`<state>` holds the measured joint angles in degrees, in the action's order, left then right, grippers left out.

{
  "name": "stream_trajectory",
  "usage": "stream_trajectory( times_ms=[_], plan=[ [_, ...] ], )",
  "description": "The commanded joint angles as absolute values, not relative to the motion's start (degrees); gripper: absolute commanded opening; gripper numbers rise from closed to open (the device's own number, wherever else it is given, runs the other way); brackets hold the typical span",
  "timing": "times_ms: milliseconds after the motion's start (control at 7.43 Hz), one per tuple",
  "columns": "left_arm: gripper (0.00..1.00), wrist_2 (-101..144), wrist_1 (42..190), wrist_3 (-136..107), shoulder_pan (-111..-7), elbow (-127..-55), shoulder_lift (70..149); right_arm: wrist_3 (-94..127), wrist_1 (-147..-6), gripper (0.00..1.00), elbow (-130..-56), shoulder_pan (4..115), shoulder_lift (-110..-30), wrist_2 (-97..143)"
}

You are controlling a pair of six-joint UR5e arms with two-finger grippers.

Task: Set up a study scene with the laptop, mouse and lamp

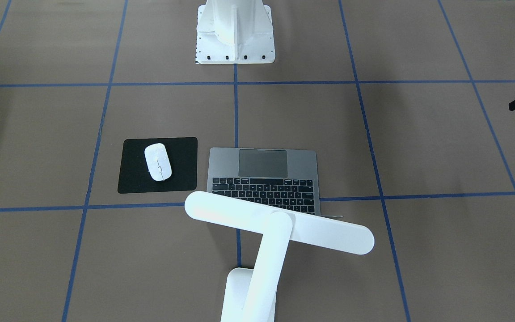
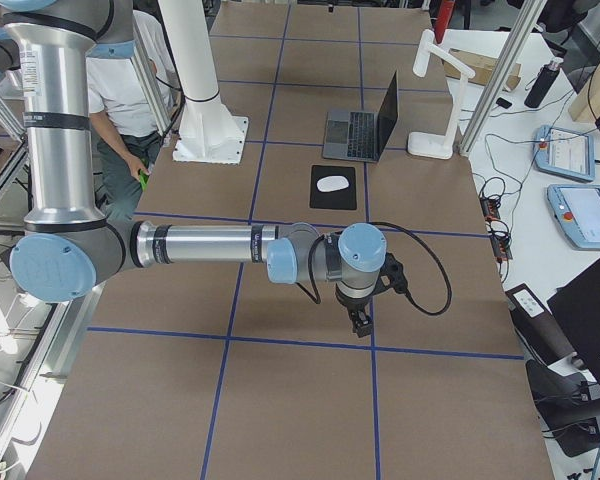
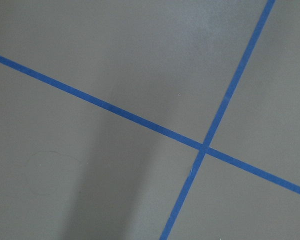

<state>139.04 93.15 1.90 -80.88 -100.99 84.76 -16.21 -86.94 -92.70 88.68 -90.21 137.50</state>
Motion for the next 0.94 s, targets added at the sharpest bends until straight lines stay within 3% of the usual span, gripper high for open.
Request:
stream_trajectory(
  times_ms=[0,807],
  plan=[
    [0.99,138.8,93.0,1.1,-82.0,-101.2,84.6,-3.3,-87.0,0.99,-92.8,88.4,-90.1,137.3],
    [0.99,138.7,93.0,-0.7,-84.1,-100.4,84.1,0.6,-92.1,0.99,-93.3,86.8,-91.0,134.5]
  ],
)
